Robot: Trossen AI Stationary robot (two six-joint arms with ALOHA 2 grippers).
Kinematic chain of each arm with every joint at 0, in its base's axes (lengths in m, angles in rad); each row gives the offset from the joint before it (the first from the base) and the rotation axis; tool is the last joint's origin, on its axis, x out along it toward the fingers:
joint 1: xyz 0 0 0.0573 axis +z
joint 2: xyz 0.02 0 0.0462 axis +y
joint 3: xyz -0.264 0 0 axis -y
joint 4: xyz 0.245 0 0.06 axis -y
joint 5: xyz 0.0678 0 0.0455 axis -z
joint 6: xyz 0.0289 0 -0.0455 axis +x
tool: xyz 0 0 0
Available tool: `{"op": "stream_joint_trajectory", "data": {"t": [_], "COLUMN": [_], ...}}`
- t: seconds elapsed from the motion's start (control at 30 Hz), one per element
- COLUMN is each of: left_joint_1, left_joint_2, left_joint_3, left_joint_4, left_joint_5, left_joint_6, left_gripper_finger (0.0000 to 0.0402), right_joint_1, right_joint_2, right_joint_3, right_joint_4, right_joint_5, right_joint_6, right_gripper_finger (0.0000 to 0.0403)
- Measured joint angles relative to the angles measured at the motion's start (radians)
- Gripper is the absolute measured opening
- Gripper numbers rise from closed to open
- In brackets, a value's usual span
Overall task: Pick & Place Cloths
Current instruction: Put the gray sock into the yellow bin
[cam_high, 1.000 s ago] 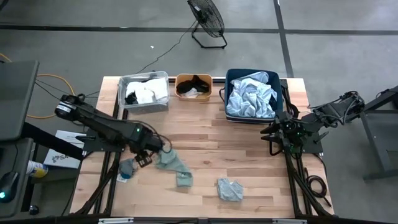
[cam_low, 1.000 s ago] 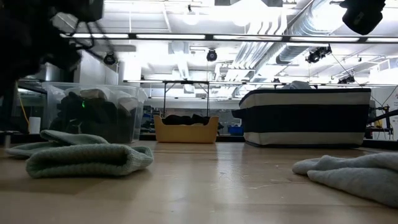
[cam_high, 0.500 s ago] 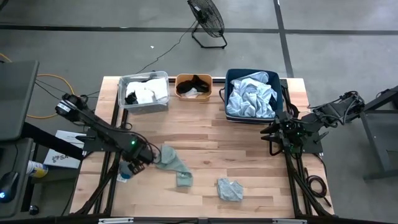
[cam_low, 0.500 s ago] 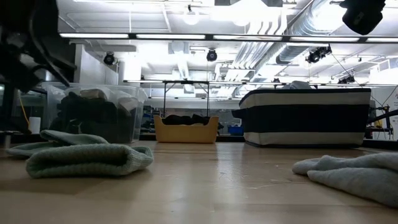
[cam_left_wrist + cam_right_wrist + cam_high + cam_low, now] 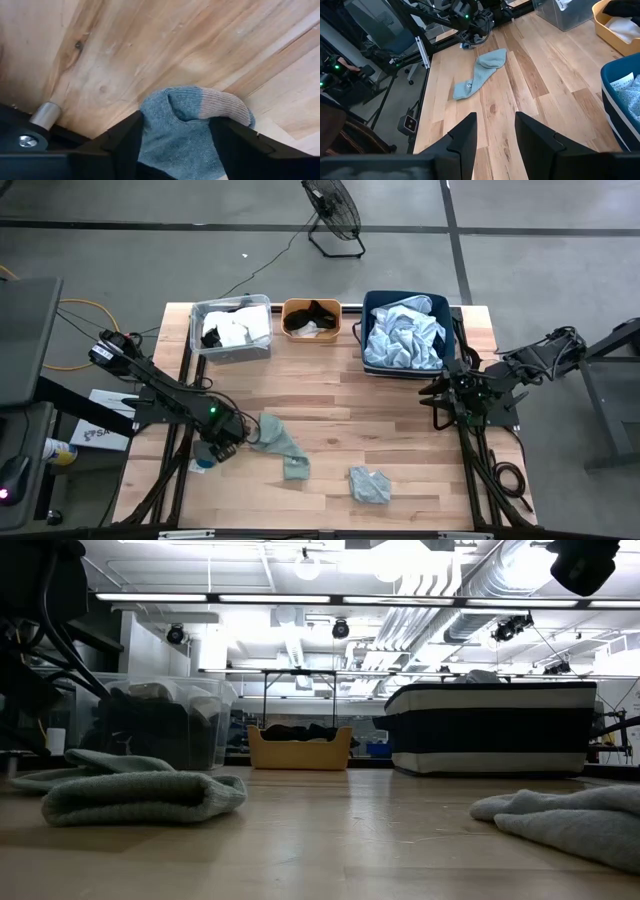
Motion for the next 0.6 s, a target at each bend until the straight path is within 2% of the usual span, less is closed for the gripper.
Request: {"op": "stream_joint_trajectory", "data": {"t": [0.13,0.4,0.6], "left_joint_1": [0.0,0.0,0.002], "left_joint_2": [0.0,-0.001,0.002], "left_joint_3": [0.0,0.003,0.071], "left_joint_4": [0.008,0.051,0.046], "left_joint_5": [-0.004,-0.029,-0.151], "left_joint_6": [0.005,0.033,0.086], "left_gripper_finger": [0.0173,0.0019,0.0009], "right_joint_1": [0.0,0.0,0.0], "right_joint_2": [0.0,0.0,0.0], "right_joint_3": [0.0,0.0,0.0], "right_joint_4": [0.0,0.0,0.0], "right_joint_5": [0.0,0.0,0.0], "right_joint_6": [0.0,0.0,0.0], "right_gripper_finger": [0.0124,0.0124,0.0124]}}
